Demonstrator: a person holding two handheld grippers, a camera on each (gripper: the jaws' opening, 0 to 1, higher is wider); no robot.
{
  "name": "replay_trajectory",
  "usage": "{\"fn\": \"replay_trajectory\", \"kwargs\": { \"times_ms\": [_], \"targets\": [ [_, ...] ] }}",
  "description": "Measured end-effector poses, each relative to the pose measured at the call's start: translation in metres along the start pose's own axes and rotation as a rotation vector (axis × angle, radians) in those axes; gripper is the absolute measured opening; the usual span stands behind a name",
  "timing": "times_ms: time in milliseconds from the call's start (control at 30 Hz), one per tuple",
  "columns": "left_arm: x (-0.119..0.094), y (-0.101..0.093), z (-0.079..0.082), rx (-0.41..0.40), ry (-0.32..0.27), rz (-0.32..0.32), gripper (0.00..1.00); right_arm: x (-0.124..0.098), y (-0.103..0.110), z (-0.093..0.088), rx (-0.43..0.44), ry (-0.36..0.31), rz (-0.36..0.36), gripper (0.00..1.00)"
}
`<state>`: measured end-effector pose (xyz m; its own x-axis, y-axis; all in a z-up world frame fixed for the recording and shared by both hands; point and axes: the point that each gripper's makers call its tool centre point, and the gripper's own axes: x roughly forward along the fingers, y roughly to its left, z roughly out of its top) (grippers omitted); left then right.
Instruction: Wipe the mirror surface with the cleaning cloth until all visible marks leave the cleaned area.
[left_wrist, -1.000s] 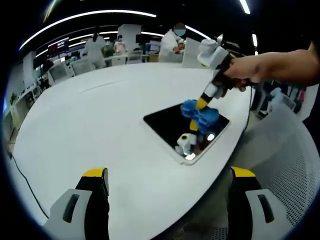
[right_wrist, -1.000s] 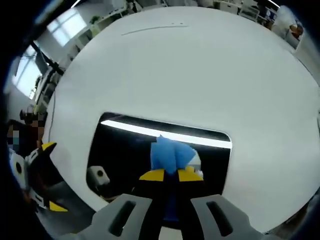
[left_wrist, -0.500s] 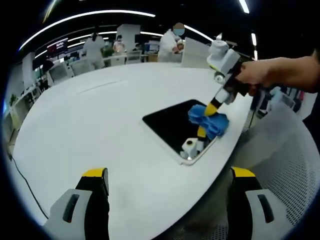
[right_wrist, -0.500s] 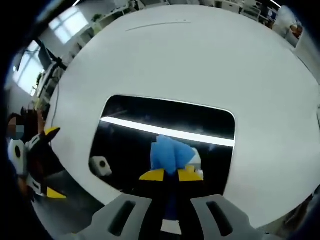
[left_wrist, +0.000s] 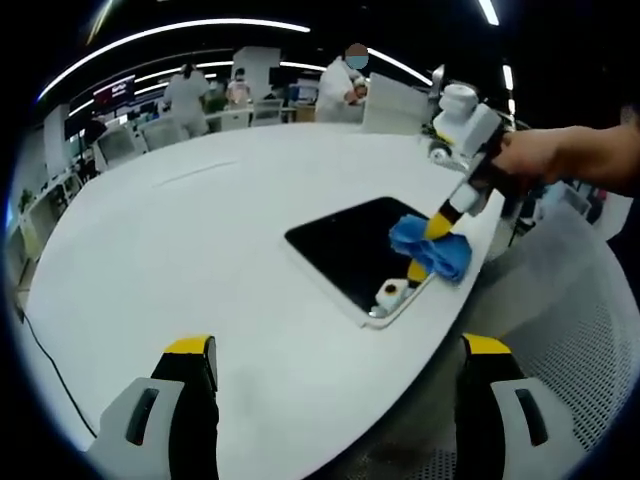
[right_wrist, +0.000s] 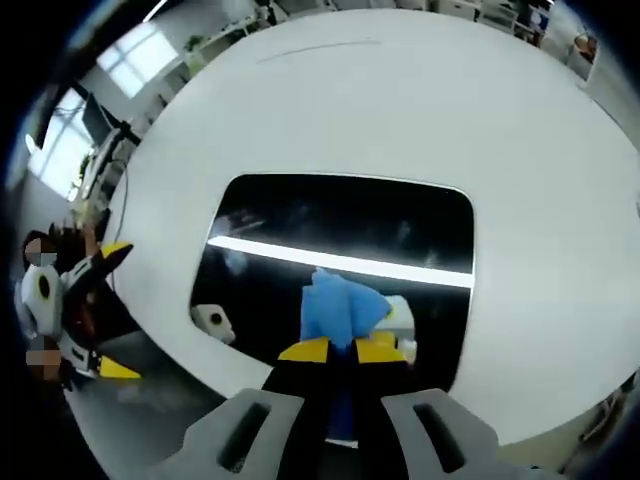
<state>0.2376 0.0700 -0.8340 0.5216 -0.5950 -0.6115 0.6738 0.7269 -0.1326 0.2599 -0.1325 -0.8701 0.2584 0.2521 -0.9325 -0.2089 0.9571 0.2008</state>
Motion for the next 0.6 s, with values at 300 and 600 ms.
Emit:
{"fn": "replay_trajectory", "kwargs": {
  "times_ms": [300, 600],
  "targets": [
    [0.003, -0.004, 0.000, 0.014, 0.006, -0.014, 1.00, -0.003, 0.005, -0.012, 0.019, 0.006, 0.017, 0.01],
    [0.003, -0.004, 0.001, 0.010, 0.005, -0.016, 1.00, -0.006, 0.009, -0.021, 0.020, 0.006, 0.023, 0.01]
  ]
}}
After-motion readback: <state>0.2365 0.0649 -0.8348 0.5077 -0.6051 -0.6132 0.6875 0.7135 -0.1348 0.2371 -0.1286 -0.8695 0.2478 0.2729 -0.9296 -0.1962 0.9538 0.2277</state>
